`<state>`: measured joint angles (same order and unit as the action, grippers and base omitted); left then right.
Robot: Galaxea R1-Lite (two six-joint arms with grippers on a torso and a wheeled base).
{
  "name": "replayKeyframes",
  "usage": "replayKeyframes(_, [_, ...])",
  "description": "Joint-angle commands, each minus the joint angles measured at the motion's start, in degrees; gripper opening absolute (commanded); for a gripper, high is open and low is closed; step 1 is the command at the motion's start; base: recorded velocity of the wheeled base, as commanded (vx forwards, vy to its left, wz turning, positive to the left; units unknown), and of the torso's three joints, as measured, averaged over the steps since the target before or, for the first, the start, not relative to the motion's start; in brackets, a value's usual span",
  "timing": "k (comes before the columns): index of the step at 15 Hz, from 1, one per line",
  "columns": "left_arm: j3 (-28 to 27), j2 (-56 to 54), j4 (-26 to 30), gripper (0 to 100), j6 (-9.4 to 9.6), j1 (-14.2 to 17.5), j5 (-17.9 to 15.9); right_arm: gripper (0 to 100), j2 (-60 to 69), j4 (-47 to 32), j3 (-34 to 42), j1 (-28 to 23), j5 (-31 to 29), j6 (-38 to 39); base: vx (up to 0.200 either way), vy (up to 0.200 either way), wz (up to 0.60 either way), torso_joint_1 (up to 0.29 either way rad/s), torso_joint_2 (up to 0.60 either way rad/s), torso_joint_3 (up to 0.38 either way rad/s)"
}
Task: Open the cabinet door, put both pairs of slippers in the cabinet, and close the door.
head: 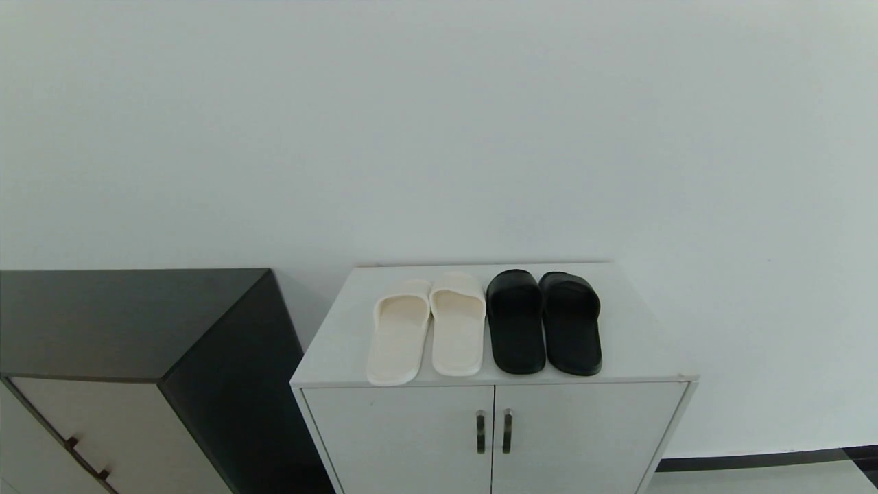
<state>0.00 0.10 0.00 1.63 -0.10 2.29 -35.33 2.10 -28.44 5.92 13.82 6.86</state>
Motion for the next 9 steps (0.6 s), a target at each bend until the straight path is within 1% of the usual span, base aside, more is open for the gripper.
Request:
replayKeyframes(1, [0.00,-0.01,0.00,0,0.04,-0.08,-0.01,100,-17.58,7.31,-0.12,11.83,-4.68,0.43,0.000,0.000,0.00,0.000,0.00,0.000])
replayKeyframes(3, [0.00,-0.01,0.00,0,0.04,0.01,-0.09,100,-24.35,11.53,-2.41,22.11,-14.26,2.28,0.000,0.000,0.00,0.000,0.00,0.000])
replayKeyframes(4, [0.00,-0.01,0.00,0,0.04,0.01,-0.80,100,-28.39,13.20,-5.13,27.56,-18.75,4.39,0.000,0.000,0.00,0.000,0.00,0.000])
replayKeyframes(6, [0.00,-0.01,0.00,0,0.04,0.01,-0.89,100,-34.90,13.46,-9.88,33.36,-24.02,6.94,0.000,0.000,0.00,0.000,0.00,0.000])
replayKeyframes(7, [0.00,-0.01,0.00,0,0.04,0.01,-0.89,100,-39.38,13.55,-13.04,36.17,-28.24,8.43,0.000,0.000,0.00,0.000,0.00,0.000])
replayKeyframes(8, [0.00,-0.01,0.00,0,0.04,0.01,-0.89,100,-43.16,13.55,-15.68,37.58,-31.40,9.40,0.000,0.000,0.00,0.000,0.00,0.000])
replayKeyframes(9, [0.00,-0.01,0.00,0,0.04,0.01,-0.89,100,-47.03,13.99,-18.14,37.76,-34.21,10.01,0.000,0.000,0.00,0.000,0.00,0.000])
